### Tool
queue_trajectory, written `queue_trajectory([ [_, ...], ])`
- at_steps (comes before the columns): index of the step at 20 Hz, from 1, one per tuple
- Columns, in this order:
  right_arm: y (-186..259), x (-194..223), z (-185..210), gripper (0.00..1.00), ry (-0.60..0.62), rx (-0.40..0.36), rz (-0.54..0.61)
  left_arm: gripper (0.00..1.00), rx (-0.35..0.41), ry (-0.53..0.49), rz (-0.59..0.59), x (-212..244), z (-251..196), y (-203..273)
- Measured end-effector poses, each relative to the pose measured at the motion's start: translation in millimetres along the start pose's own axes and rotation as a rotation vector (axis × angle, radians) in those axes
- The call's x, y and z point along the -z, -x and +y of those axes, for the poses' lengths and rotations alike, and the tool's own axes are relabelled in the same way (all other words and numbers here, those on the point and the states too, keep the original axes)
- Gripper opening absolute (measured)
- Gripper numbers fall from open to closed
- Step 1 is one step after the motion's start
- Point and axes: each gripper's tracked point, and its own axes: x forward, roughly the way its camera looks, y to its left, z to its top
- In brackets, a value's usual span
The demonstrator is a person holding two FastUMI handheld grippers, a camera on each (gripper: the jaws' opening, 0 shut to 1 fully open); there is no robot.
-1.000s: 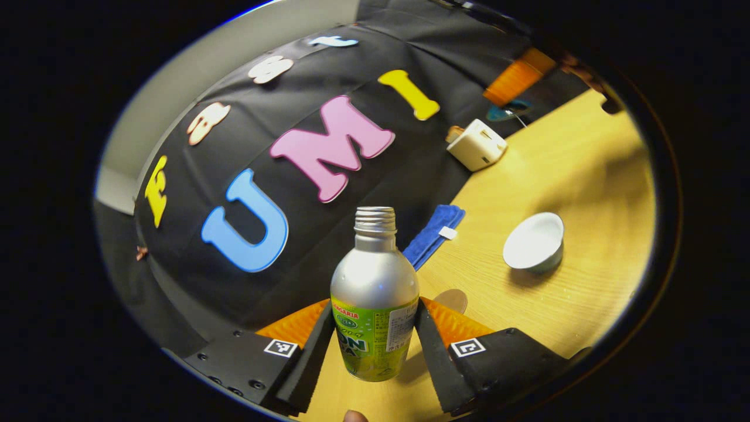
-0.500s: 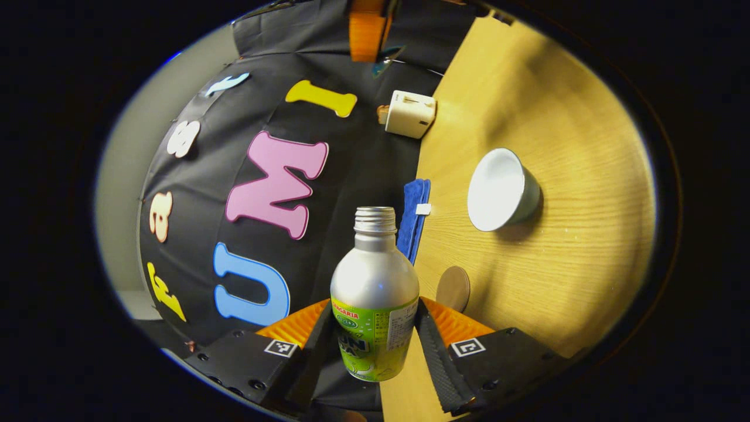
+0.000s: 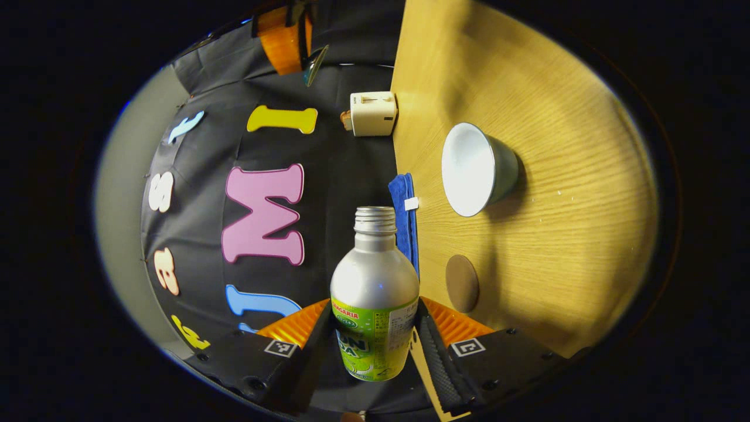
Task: Open the teacup lid with one hand, grasp the water bottle and pour water into the teacup with the other hand; after pouring, place the water bottle on the coaster and then close the teacup lid.
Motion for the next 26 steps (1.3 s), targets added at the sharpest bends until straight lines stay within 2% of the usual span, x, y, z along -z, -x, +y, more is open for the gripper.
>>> queue_trajectory([
  [6,2.6,-4.5,-3.3,0.24,-0.008,0.006,-0.010,0.80,-0.002,-0.129,-0.036,-6.0,2.3,-1.7],
  [7,2.8,-5.1,-3.4,0.25,-0.009,0.005,-0.011,0.80,-0.001,-0.148,-0.040,-6.0,3.9,-1.3],
  [8,3.8,-5.7,-3.0,0.30,-0.010,0.005,-0.012,0.80,0.001,-0.165,-0.042,-6.2,4.6,-2.1],
  [11,5.6,-9.4,-4.2,0.30,-0.014,0.007,-0.022,0.80,0.001,-0.216,-0.045,-7.8,8.9,-4.8],
  [12,6.4,-10.6,-5.0,0.24,-0.016,0.008,-0.027,0.80,-0.003,-0.234,-0.046,-8.6,10.8,-6.2],
  [23,9.8,-15.8,-5.3,0.24,-0.025,-0.001,-0.037,0.80,-0.020,-0.414,-0.062,-13.5,33.4,-9.4],
  [24,10.8,-16.5,-5.5,0.30,-0.026,-0.001,-0.039,0.80,-0.018,-0.426,-0.058,-11.9,33.5,-10.0],
  [25,10.2,-17.0,-6.3,0.24,-0.027,0.000,-0.040,0.80,-0.019,-0.440,-0.058,-11.9,35.7,-10.7],
  [26,11.2,-17.6,-6.4,0.24,-0.029,0.000,-0.041,0.80,-0.016,-0.454,-0.058,-11.4,35.5,-12.3],
])
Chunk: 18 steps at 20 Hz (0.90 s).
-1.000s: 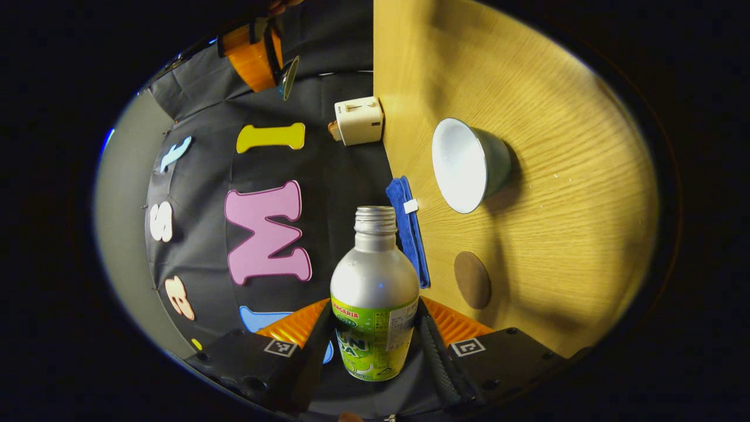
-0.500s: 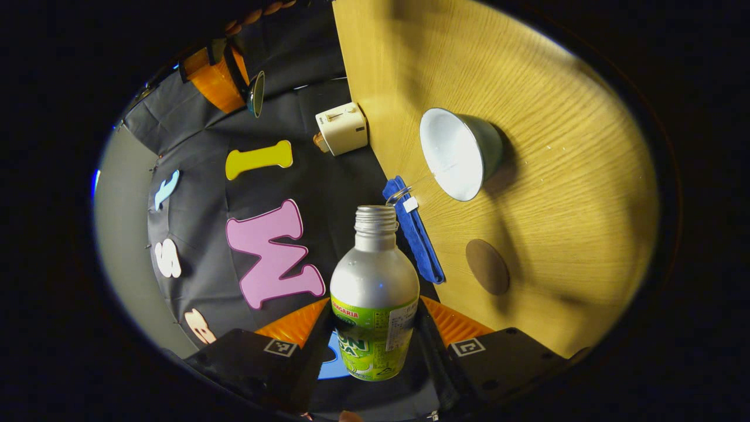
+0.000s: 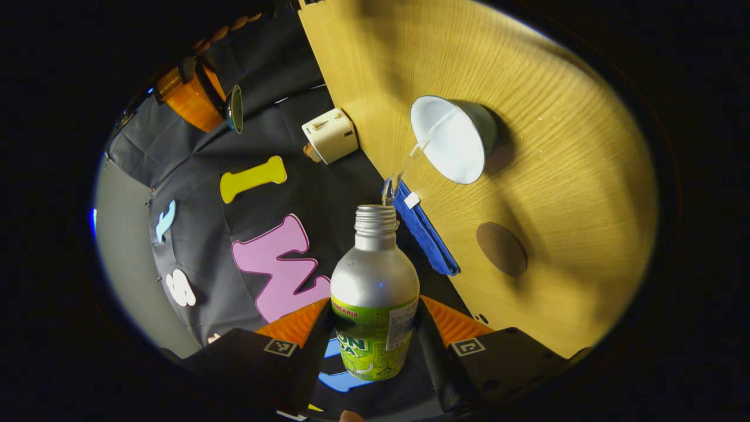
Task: Open the teacup lid with one hand, grasp the water bottle and pour water into the teacup with the other hand; after pouring, place the water bottle on the coaster and then close the teacup lid.
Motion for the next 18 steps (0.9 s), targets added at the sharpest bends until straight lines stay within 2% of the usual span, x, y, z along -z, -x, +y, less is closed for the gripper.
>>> queue_trajectory([
  [1,0.3,0.1,-0.5,0.30,-0.002,-0.001,-0.001,0.80,0.001,-0.015,-0.001,1.7,1.4,-0.8],
  [2,0.5,-0.3,0.2,0.25,-0.004,-0.004,-0.002,0.80,0.001,-0.029,-0.004,1.7,1.9,-1.4],
  [5,0.6,-0.8,2.7,0.24,-0.013,-0.016,-0.004,0.80,0.003,-0.085,-0.018,2.6,6.2,-2.1],
  [6,0.7,-0.6,3.2,0.30,-0.016,-0.018,-0.004,0.80,-0.005,-0.106,-0.022,2.6,9.0,-2.4],
  [8,0.7,-0.9,3.6,0.30,-0.020,-0.021,-0.004,0.80,-0.018,-0.142,-0.026,1.9,15.7,-2.2],
  [9,0.4,-0.8,3.4,0.24,-0.020,-0.021,-0.004,0.80,-0.026,-0.160,-0.026,2.4,19.8,-1.6],
  [10,0.6,-0.3,3.8,0.24,-0.020,-0.022,-0.004,0.80,-0.034,-0.174,-0.028,1.9,23.0,-1.1],
  [17,3.7,-6.0,5.6,0.24,-0.029,-0.033,-0.016,0.80,-0.030,-0.222,-0.031,3.4,31.8,0.3],
  [18,3.8,-6.0,4.5,0.27,-0.030,-0.033,-0.015,0.80,-0.029,-0.223,-0.032,3.7,32.4,-0.7],
])
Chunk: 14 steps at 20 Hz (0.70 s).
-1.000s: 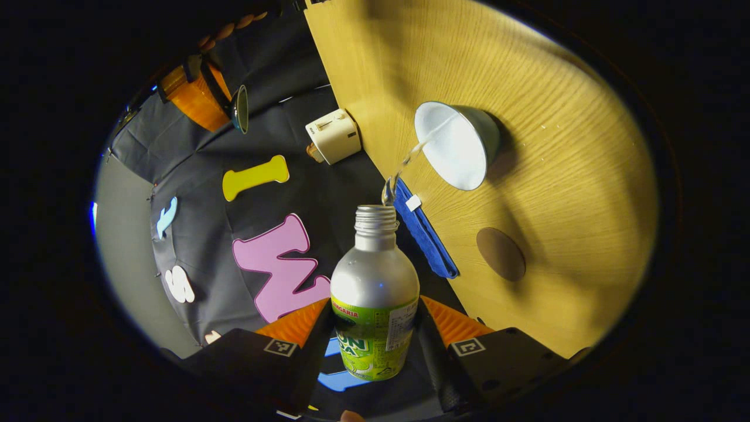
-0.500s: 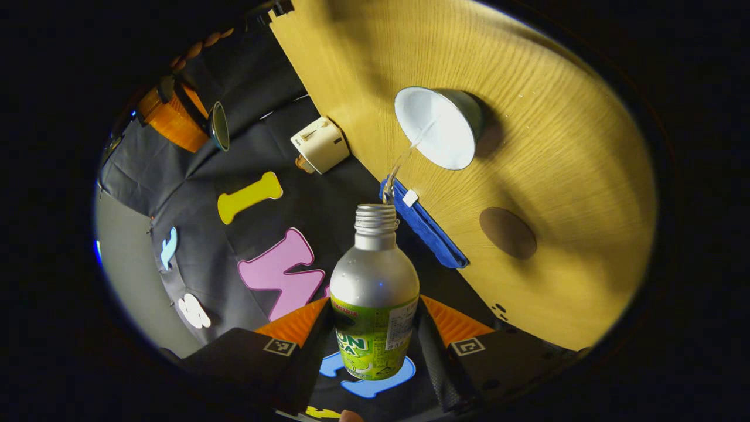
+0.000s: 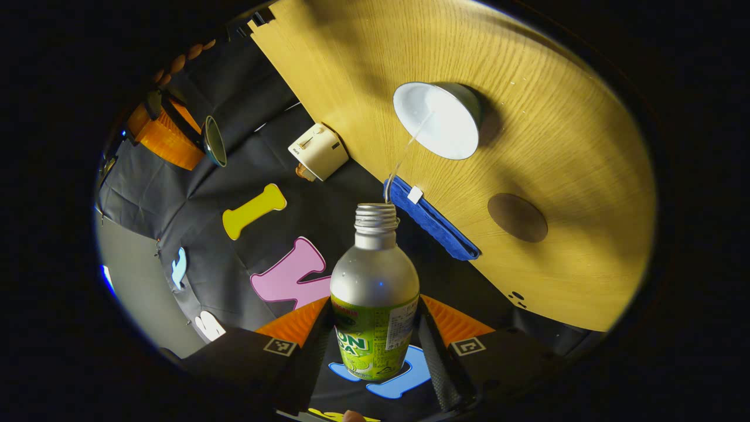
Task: Open the teacup lid with one hand, grasp the water bottle and pour water into the teacup with the other hand; after pouring, place the water bottle on the coaster and then close the teacup lid.
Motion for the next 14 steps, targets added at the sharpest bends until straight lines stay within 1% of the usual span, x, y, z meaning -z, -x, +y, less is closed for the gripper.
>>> queue_trajectory([
  [1,-0.5,0.6,0.4,0.30,-0.001,0.000,0.000,0.80,0.002,0.007,-0.001,-0.6,-0.9,-1.3],
  [2,-1.0,0.8,1.2,0.36,-0.002,-0.003,0.002,0.80,0.002,0.009,-0.003,-1.6,-1.2,-0.6],
  [5,-0.2,0.7,3.9,0.36,0.001,-0.010,0.004,0.80,-0.001,0.024,-0.008,-3.7,-1.6,0.5],
  [6,-0.1,0.1,4.3,0.30,0.001,-0.012,0.003,0.80,-0.002,0.043,-0.013,-5.1,-2.5,0.1],
  [7,-0.2,0.1,5.3,0.24,0.001,-0.014,0.003,0.80,-0.006,0.084,-0.020,-8.8,-4.5,0.0],
  [9,0.1,0.5,6.5,0.24,0.002,-0.016,0.004,0.80,-0.013,0.225,-0.041,-15.5,-11.2,1.3],
  [11,0.2,0.9,6.4,0.24,0.003,-0.016,0.004,0.80,0.025,0.423,-0.040,-21.2,-20.8,-0.2],
  [12,-0.1,0.1,6.8,0.30,0.002,-0.018,0.004,0.80,0.040,0.542,-0.044,-26.6,-21.0,-1.9],
  [14,-0.8,0.0,6.9,0.30,0.003,-0.018,0.004,0.80,0.057,0.826,-0.077,-37.9,-19.8,-0.2],
])
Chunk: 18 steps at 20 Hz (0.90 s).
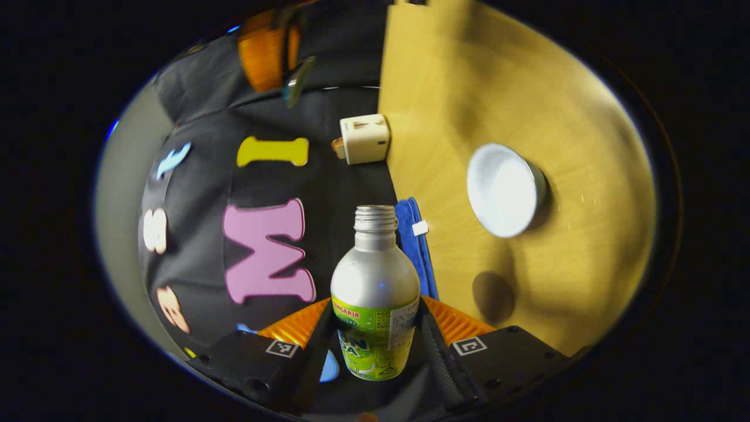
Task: Open the teacup lid with one hand, grasp the water bottle and pour water into the teacup with the other hand; after pouring, place the water bottle on the coaster and then close the teacup lid.
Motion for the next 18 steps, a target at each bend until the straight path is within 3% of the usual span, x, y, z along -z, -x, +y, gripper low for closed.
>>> queue_trajectory([
  [1,0.8,0.3,0.5,0.30,0.001,0.001,0.000,0.80,0.013,0.148,-0.027,-6.9,-3.4,2.6],
  [2,1.4,0.0,0.2,0.27,0.003,0.003,0.000,0.80,0.029,0.447,-0.097,-22.9,-6.9,7.9],
  [5,0.7,-0.9,0.4,0.30,0.004,0.004,-0.003,0.80,0.008,0.878,-0.178,-28.4,10.6,13.1],
  [6,1.3,-1.0,1.0,0.33,0.003,0.004,-0.003,0.80,-0.001,1.063,-0.209,-25.2,19.6,13.3],
  [9,1.2,0.4,6.3,0.28,0.000,-0.006,0.001,0.80,-0.045,1.392,-0.263,-1.2,34.1,11.8],
  [10,1.3,1.5,10.0,0.30,-0.001,-0.015,0.003,0.80,-0.062,1.446,-0.258,16.3,34.4,11.4],
  [11,1.2,4.3,13.4,0.24,-0.003,-0.025,0.006,0.80,-0.079,1.468,-0.242,25.5,30.9,9.7],
  [12,-0.2,6.8,15.7,0.30,-0.004,-0.032,0.012,0.80,-0.084,1.477,-0.222,32.5,26.5,5.4],
  [15,-3.8,16.6,13.9,0.25,-0.004,-0.027,0.032,0.80,-0.045,1.518,-0.193,36.9,13.7,-5.4],
  [18,-4.6,19.0,14.0,0.24,-0.004,-0.027,0.038,0.80,-0.064,1.523,-0.169,44.7,1.4,-20.4],
])
